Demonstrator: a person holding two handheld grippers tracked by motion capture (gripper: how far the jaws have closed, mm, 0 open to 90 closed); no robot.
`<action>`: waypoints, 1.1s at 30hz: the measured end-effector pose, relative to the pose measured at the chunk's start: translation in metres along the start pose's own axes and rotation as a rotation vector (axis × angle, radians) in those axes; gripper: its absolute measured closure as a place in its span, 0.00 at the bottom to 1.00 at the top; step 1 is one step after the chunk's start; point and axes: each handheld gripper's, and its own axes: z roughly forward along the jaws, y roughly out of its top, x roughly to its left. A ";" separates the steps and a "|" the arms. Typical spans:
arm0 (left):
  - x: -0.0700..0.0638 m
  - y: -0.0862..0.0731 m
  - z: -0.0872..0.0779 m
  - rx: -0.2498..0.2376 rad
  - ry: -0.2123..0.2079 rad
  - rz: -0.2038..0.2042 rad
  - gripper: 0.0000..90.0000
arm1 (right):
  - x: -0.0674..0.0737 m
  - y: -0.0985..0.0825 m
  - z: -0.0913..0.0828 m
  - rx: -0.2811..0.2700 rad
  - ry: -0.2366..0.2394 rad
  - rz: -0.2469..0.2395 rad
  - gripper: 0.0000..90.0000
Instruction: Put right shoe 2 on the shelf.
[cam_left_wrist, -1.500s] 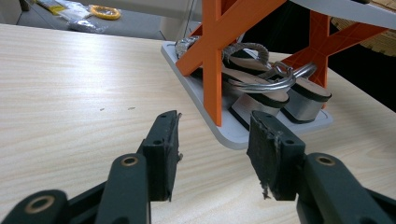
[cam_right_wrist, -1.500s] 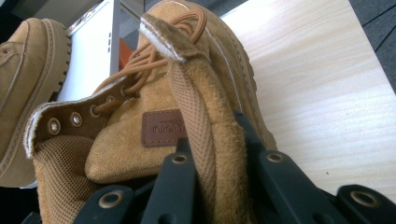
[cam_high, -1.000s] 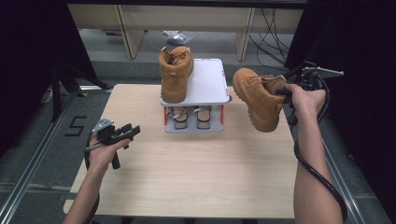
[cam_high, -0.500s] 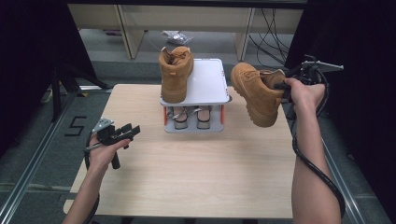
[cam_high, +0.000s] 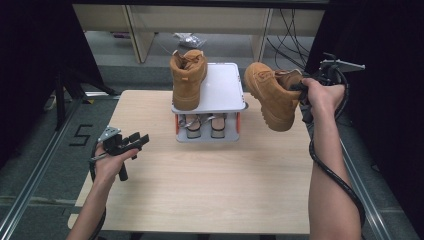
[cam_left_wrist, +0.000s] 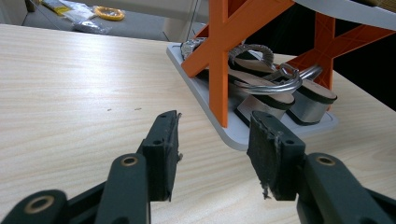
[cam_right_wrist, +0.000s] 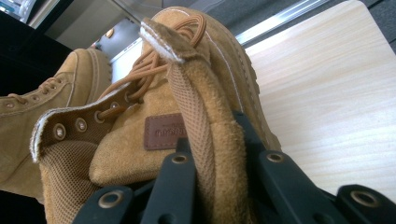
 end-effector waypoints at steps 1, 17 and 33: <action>0.000 0.000 0.000 0.001 0.000 0.000 0.58 | 0.000 0.000 0.000 -0.005 0.015 -0.002 0.91; 0.000 0.000 -0.001 0.001 0.002 -0.003 0.58 | 0.017 0.003 0.004 -0.016 0.041 0.000 0.91; 0.000 -0.001 -0.001 0.002 0.001 -0.004 0.58 | 0.034 0.004 0.012 -0.001 0.034 -0.024 0.91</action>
